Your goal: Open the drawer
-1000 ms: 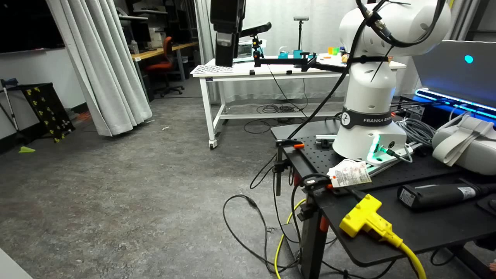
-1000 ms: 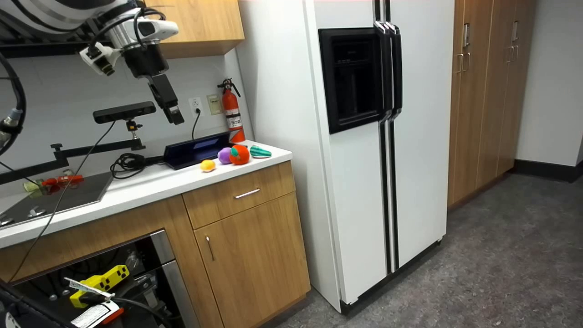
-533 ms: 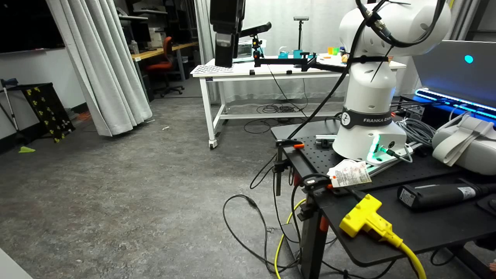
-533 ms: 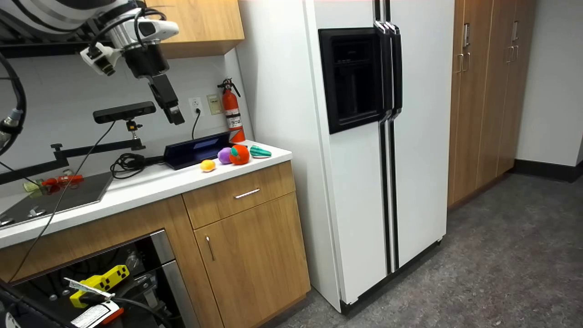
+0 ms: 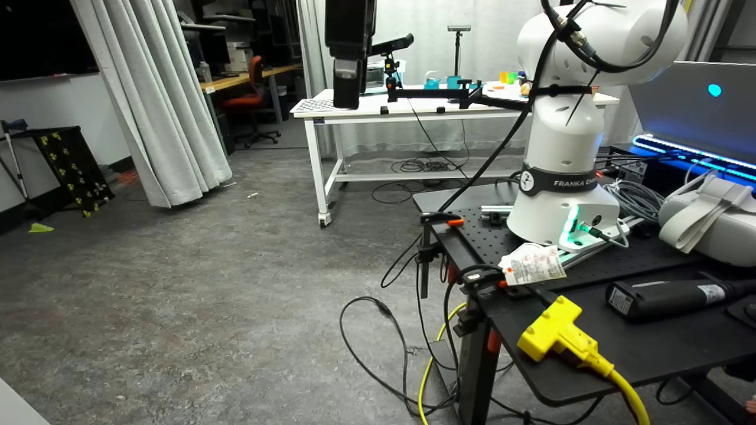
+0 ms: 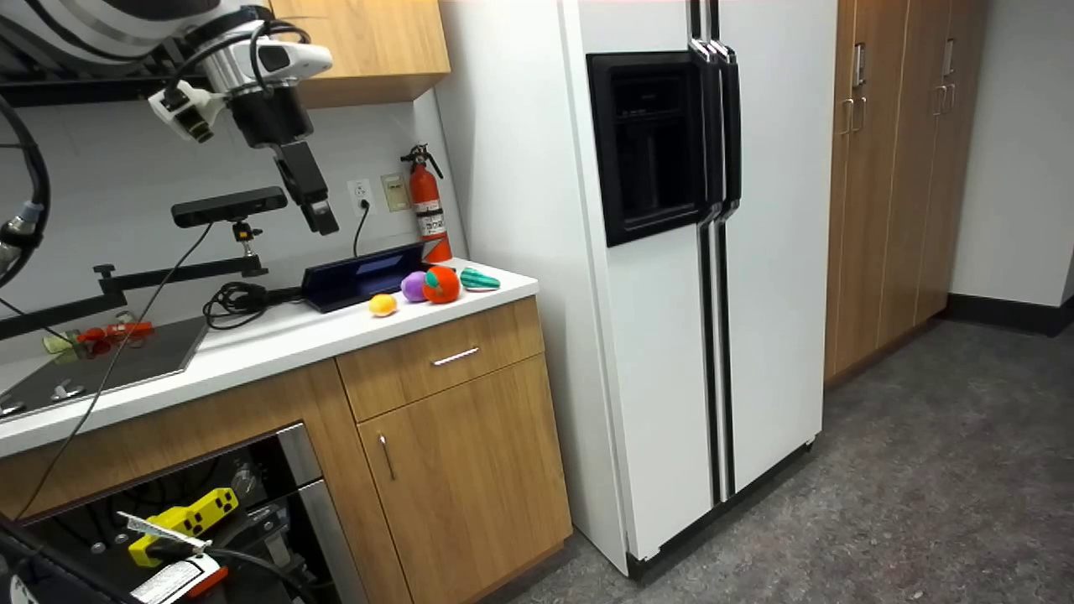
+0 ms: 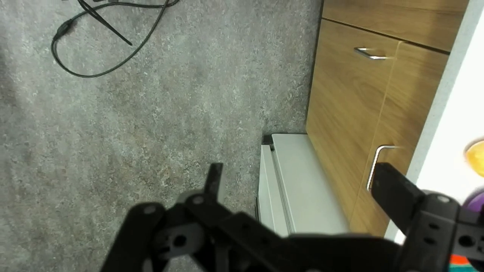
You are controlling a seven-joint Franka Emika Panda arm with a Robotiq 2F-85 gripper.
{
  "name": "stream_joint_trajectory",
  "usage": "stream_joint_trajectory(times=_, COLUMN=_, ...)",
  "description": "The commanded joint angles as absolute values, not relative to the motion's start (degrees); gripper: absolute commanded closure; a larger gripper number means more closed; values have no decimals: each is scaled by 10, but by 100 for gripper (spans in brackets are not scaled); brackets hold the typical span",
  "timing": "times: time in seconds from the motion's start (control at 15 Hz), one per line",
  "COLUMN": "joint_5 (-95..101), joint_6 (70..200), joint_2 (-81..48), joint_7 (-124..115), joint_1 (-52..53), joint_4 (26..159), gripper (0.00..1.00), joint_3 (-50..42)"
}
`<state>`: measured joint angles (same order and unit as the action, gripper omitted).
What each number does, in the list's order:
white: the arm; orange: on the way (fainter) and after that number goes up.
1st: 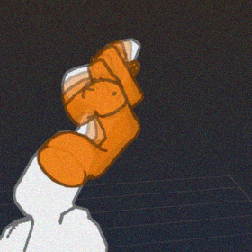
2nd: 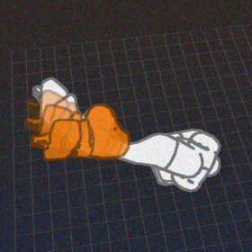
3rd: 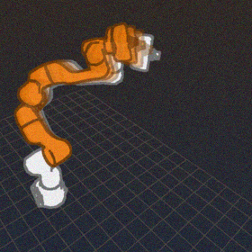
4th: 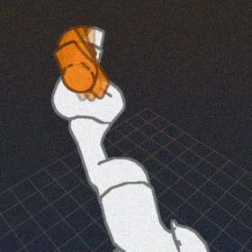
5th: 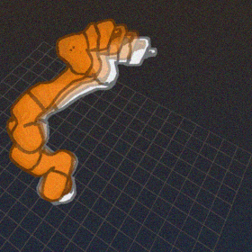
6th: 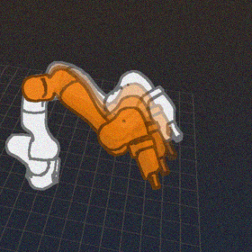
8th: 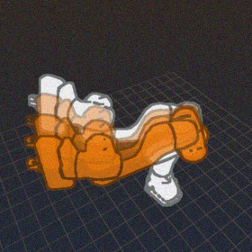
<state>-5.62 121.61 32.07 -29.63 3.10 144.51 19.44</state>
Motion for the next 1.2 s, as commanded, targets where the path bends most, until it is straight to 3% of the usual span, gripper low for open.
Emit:
stream_joint_trajectory(times=0.0, joint_5=-53, joint_6=1183, joint_2=317, joint_7=-292, joint_1=45, joint_4=1435, gripper=0, joint_3=181)
stream_joint_trajectory(times=1.13, joint_5=-51, joint_6=1174, joint_2=318, joint_7=-300, joint_1=45, joint_4=1441, gripper=0, joint_3=181)
